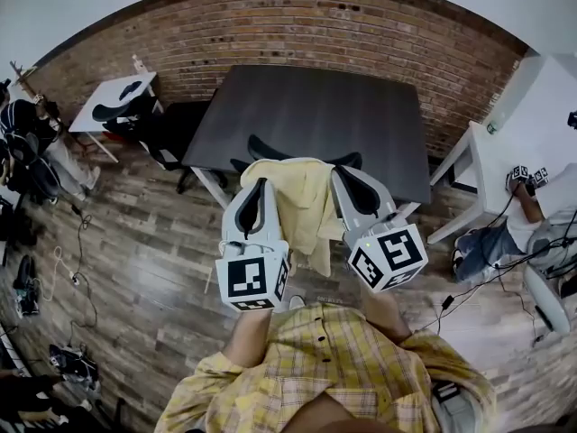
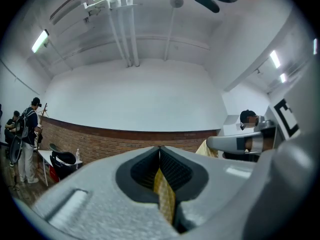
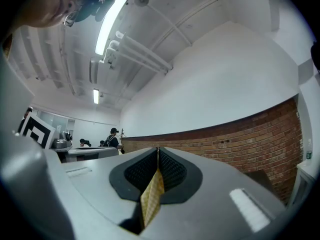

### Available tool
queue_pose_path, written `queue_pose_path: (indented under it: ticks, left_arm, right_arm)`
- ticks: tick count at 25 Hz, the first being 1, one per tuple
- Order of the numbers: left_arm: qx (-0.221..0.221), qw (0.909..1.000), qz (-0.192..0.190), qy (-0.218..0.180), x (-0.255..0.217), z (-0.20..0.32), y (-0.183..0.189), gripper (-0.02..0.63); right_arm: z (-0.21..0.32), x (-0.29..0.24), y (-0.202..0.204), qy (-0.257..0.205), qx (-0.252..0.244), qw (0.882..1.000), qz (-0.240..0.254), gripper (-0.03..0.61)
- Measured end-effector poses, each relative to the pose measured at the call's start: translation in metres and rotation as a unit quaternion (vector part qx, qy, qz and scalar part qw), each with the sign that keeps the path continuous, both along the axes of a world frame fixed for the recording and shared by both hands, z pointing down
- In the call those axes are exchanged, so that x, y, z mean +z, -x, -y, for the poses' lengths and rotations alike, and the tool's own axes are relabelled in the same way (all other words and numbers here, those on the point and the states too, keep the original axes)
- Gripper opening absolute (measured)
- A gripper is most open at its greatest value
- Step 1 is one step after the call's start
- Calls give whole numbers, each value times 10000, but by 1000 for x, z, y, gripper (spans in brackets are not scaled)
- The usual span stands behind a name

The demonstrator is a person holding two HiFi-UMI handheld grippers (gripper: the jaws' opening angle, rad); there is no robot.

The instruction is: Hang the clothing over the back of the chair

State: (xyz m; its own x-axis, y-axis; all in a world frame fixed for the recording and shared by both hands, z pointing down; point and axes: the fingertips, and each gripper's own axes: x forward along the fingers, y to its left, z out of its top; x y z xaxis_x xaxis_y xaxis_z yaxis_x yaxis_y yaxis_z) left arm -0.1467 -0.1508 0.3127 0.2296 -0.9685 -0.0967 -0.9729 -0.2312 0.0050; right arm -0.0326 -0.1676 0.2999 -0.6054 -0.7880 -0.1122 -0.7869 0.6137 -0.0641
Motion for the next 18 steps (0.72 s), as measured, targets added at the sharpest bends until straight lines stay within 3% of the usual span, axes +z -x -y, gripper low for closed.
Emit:
queue_pose_path:
  ticks: [18]
  left_arm:
    - [475,9983,-54,-324,-38,58,40,5]
  right_arm:
    - [48,-44,25,-405,489,9978,-178,15]
